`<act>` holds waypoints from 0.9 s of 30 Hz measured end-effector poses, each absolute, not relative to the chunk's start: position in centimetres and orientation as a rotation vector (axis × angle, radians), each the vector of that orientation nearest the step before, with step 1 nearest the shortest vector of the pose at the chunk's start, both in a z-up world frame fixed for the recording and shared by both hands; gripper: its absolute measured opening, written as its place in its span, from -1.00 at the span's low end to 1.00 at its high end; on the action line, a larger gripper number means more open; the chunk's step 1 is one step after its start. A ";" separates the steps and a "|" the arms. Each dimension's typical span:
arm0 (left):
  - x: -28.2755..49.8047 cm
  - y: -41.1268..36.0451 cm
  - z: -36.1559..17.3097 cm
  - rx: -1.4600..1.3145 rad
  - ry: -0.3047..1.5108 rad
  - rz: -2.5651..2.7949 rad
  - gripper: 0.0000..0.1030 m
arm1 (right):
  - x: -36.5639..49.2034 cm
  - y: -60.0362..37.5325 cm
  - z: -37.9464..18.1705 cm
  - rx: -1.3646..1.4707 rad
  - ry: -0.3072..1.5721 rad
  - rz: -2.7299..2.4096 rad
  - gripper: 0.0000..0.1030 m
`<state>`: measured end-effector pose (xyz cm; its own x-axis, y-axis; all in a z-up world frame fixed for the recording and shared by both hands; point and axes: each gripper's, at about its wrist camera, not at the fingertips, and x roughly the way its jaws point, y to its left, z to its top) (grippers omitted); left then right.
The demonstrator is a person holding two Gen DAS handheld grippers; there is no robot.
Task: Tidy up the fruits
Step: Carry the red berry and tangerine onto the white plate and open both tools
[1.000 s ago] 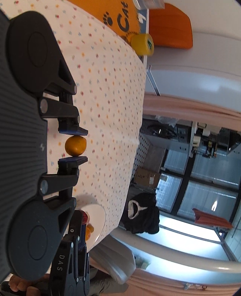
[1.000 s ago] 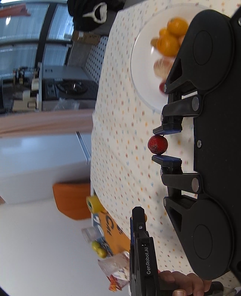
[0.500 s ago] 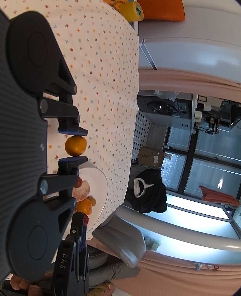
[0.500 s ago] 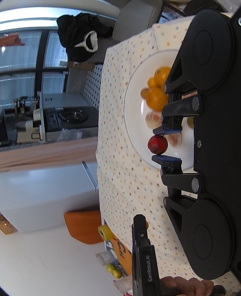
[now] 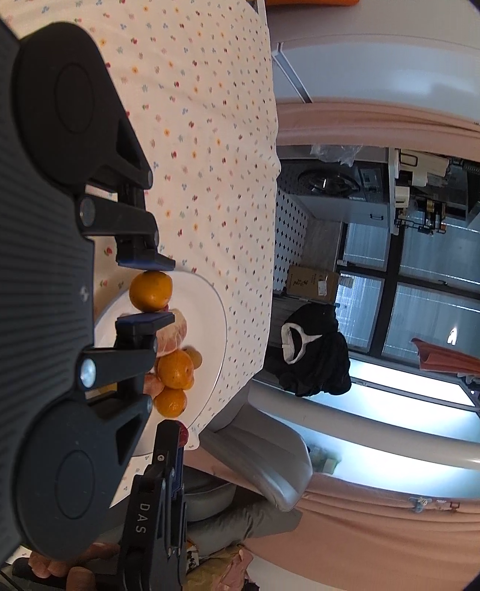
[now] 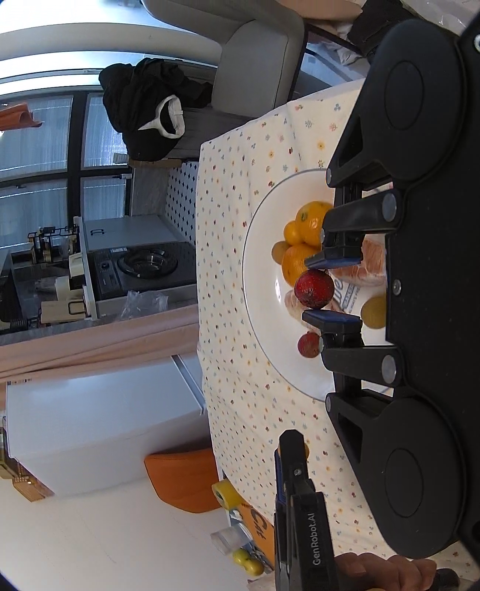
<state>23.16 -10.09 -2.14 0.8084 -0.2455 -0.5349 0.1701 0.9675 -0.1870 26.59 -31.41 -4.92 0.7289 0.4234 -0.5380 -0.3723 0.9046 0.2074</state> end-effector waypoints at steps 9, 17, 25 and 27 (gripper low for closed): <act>23.8 -12.0 -2.7 -0.106 0.613 -0.232 -0.58 | 27.4 -31.4 -5.4 0.119 0.604 0.486 -0.54; 24.4 -13.0 -3.0 -0.085 0.632 -0.236 -0.58 | 27.9 -32.5 -5.6 0.160 0.591 0.486 -0.29; 25.0 -14.5 -3.4 -0.074 0.657 -0.272 -0.57 | 27.6 -34.6 -6.3 0.189 0.609 0.432 -0.29; 24.9 -14.7 -3.4 -0.069 0.651 -0.270 -0.56 | 27.4 -34.8 -6.3 0.194 0.608 0.425 -0.27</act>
<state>24.86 -14.66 -3.39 0.7617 -0.2691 -0.5894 0.2261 0.9629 -0.1473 27.44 -34.83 -6.33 0.7381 0.4407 -0.5108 -0.3282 0.8961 0.2989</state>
